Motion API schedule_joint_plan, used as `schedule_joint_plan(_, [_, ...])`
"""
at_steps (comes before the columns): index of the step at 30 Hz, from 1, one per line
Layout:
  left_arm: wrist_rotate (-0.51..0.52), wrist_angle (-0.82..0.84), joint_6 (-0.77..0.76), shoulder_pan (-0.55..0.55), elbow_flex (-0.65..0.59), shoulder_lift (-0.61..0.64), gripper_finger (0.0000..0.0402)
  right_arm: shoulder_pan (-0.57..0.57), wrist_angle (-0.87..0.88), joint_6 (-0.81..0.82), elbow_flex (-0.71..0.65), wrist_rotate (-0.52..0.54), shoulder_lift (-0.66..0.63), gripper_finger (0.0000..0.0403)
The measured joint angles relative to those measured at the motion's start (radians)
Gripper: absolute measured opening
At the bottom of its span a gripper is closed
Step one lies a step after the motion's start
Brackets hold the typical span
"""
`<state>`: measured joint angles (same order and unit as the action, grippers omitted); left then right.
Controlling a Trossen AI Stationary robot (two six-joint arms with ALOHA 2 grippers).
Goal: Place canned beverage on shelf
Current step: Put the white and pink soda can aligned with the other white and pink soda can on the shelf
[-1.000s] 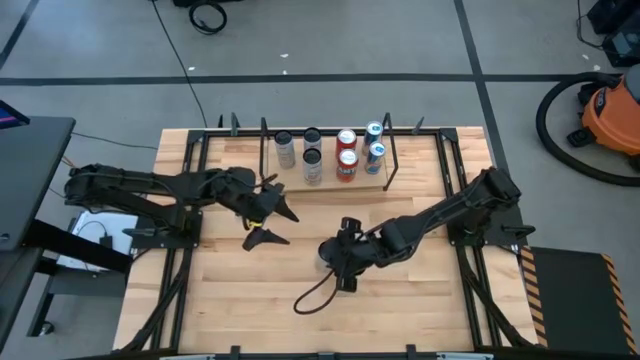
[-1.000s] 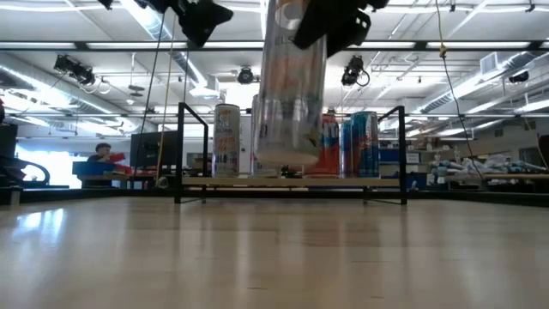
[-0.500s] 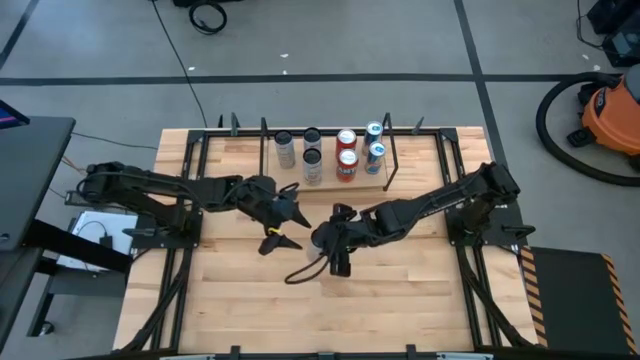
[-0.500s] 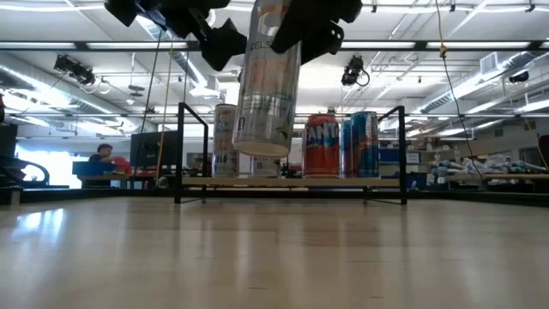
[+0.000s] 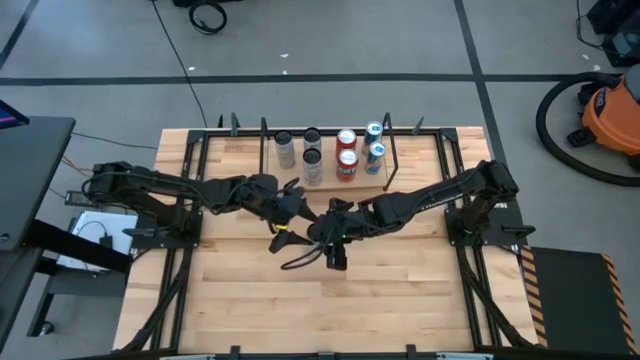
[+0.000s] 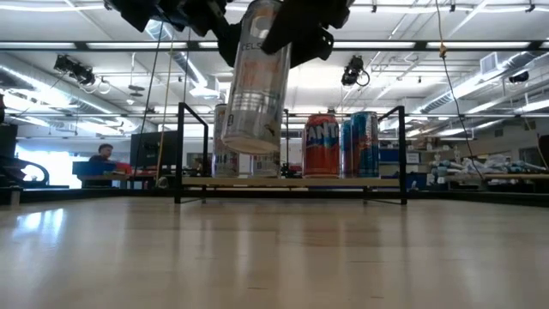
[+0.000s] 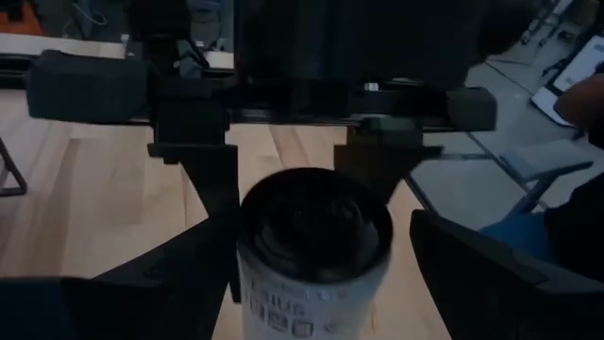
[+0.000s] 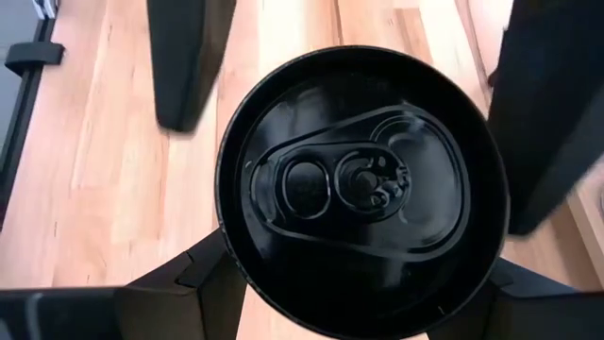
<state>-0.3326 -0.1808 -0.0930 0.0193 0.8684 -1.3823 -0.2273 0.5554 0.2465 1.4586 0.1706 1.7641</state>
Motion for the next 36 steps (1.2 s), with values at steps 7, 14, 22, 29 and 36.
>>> schedule_joint_plan(7, [0.001, 0.028, -0.044, -0.006, 0.044, -0.04, 0.0315, 0.021, -0.016, -0.007, -0.001, -0.019, 0.0, 0.0246])
schedule_joint_plan(14, [0.001, 0.052, -0.053, -0.006, 0.045, -0.044, 0.0315, 0.022, -0.013, -0.011, -0.002, -0.022, 0.0, 0.0246])
schedule_joint_plan(22, [-0.001, 0.054, -0.054, -0.003, 0.045, -0.058, 0.0315, 0.029, -0.013, -0.015, -0.004, -0.041, 0.001, 0.0247])
schedule_joint_plan(29, [-0.004, 0.054, -0.061, 0.0, 0.046, -0.071, 0.0315, 0.034, -0.008, -0.007, -0.004, -0.042, 0.003, 0.0247])
schedule_joint_plan(36, [-0.036, 0.047, -0.111, 0.0, 0.045, -0.063, 0.0315, 0.033, -0.009, -0.016, -0.003, -0.046, 0.002, 0.0247])
